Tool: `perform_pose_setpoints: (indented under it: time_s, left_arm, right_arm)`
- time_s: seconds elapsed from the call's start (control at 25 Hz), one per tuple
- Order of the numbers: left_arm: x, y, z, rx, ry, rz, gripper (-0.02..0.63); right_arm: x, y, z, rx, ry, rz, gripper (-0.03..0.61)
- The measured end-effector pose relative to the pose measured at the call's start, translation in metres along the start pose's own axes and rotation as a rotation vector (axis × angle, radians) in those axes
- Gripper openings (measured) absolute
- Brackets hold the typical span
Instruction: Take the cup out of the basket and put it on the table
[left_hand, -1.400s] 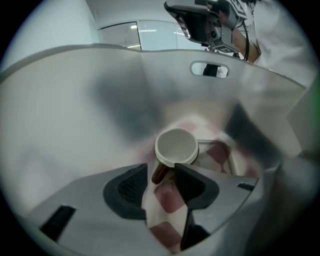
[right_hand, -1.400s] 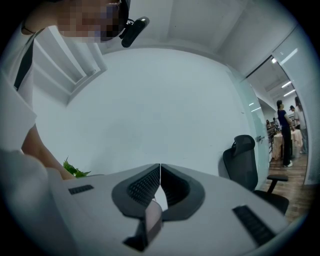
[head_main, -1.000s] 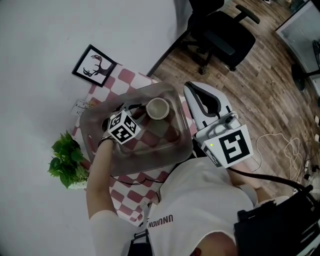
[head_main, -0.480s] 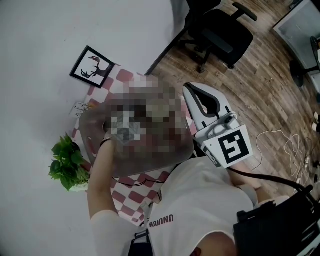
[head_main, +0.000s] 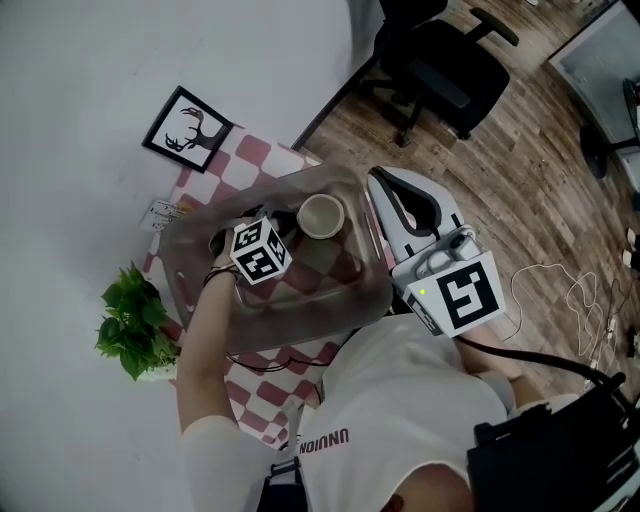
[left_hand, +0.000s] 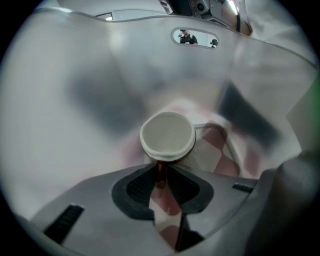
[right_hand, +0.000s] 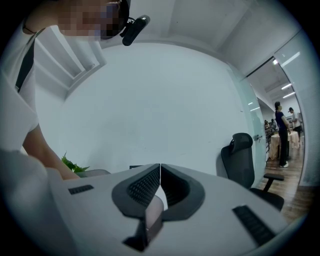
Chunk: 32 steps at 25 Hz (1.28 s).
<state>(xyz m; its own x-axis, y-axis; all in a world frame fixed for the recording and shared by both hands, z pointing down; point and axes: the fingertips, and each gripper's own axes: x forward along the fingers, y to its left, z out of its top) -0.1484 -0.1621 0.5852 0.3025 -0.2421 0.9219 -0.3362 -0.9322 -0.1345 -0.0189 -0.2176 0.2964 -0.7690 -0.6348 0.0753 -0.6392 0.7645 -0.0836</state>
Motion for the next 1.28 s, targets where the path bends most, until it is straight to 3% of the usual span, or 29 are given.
perform_pose_setpoints:
  time_s: [1.28]
  left_arm:
    - [-0.001,-0.010,0.007,-0.066,-0.081,-0.008,0.060]
  right_arm:
    - [-0.002,-0.006,-0.008,0.008,0.019,-0.033,0.018]
